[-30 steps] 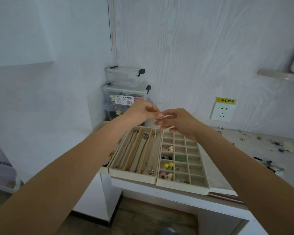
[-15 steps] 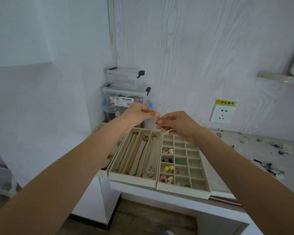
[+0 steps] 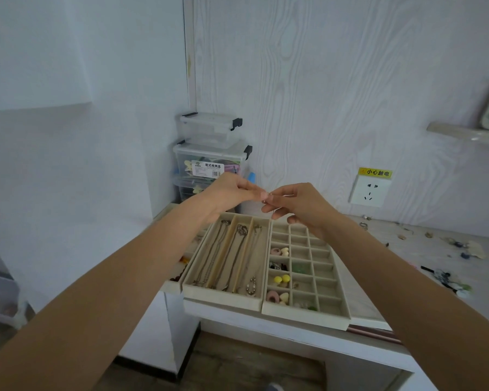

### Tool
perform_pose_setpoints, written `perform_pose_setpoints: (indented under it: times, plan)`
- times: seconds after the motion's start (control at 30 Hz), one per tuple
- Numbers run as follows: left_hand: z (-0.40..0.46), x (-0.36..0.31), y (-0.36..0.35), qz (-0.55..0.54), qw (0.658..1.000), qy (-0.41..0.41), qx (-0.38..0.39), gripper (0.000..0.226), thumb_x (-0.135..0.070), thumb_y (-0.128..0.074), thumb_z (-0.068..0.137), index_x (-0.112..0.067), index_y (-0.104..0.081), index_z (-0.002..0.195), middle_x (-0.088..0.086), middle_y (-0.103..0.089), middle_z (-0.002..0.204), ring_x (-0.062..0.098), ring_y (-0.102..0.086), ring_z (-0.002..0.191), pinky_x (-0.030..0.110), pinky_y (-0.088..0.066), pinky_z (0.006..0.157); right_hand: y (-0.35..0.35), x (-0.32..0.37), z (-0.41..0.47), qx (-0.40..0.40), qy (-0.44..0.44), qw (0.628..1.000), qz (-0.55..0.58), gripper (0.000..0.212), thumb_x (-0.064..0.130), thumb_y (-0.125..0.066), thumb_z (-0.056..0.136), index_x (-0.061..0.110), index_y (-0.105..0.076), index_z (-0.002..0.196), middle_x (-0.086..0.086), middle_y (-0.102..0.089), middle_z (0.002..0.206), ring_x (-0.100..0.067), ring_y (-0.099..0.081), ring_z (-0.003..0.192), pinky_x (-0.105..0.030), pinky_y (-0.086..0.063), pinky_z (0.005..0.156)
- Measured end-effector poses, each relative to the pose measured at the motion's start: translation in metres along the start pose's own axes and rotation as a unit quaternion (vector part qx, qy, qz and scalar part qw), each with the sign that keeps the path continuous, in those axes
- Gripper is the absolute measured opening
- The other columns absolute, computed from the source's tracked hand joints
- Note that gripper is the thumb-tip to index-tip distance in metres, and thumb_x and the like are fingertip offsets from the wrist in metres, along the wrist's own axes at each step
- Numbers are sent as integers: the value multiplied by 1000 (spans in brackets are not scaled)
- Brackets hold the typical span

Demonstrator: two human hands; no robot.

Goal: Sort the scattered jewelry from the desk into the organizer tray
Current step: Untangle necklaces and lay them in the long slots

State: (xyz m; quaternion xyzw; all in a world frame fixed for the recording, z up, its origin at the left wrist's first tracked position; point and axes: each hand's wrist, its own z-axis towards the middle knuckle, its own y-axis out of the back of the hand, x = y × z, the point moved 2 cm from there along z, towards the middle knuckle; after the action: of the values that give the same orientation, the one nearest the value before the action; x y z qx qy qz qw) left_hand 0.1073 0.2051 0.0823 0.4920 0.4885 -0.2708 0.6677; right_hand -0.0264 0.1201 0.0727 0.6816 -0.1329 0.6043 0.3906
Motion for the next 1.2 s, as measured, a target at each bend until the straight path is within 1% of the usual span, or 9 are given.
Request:
perform_pose_setpoints:
  times: [0.3,0.47,0.57,0.63,0.83,0.97,1.03,1.13,1.2]
  plan:
    - [-6,-1,5,49,998,-28,13,21,-16,-65,86,-8,-69,106,2,-66,101,5,-53,99,21,-35,93,0,4,-4,10,-5,1000,-14,14,23,-65,87,11,-70,94,4,-74,82,-4,-62,63,-19,-41,60]
    - [-8,-6,3,73,997,-26,24,23,-23,-64,88,-8,-70,104,-8,-61,87,-3,-51,85,20,-31,86,2,11,-5,28,5,999,-36,18,10,-68,83,9,-67,101,0,-72,89,-8,-65,70,-16,-43,53]
    - [-6,-7,3,73,997,-34,13,24,-24,-64,88,-8,-70,104,-2,-64,99,3,-52,96,20,-32,88,1,13,-5,14,21,1000,-17,13,11,-67,84,8,-65,97,-6,-71,90,-8,-65,67,-16,-44,53]
    - [-5,-7,3,67,997,-38,3,24,-23,-63,88,-7,-70,106,1,-65,104,3,-52,96,16,-34,84,0,13,-4,6,29,999,-11,8,12,-66,85,9,-64,93,-6,-71,87,-8,-64,65,-16,-45,53]
    - [-3,-4,2,85,996,-33,-11,22,-21,-63,89,-8,-70,105,-5,-61,93,2,-51,91,20,-33,85,1,12,-1,6,25,999,-28,18,12,-73,80,8,-67,96,-2,-71,84,-6,-64,63,-15,-44,51]
    - [1,-2,1,60,998,-24,-28,23,-22,-64,88,-7,-70,105,-2,-63,97,7,-53,96,21,-35,85,1,12,2,-34,63,996,-45,8,14,-73,80,12,-67,84,-1,-70,76,-3,-62,57,-12,-44,50]
    - [2,0,1,52,998,-13,-36,21,-26,-64,88,-8,-70,98,0,-64,95,10,-54,97,23,-35,85,1,12,4,-45,76,995,-51,6,14,-72,80,11,-66,81,-1,-70,75,-3,-62,57,-11,-44,49]
    - [6,5,1,66,997,-1,-47,18,-30,-58,91,-15,-68,90,11,-61,117,21,-52,114,30,-35,93,1,10,10,-48,63,995,-63,5,12,-70,82,11,-65,82,-1,-69,75,-6,-62,59,-12,-44,48]
    - [9,10,0,74,996,-4,-50,19,-28,-58,91,-13,-68,97,8,-60,113,17,-53,107,28,-34,92,-1,8,16,-45,48,995,-70,5,10,-69,82,12,-65,83,-1,-68,73,-7,-63,60,-12,-43,47]
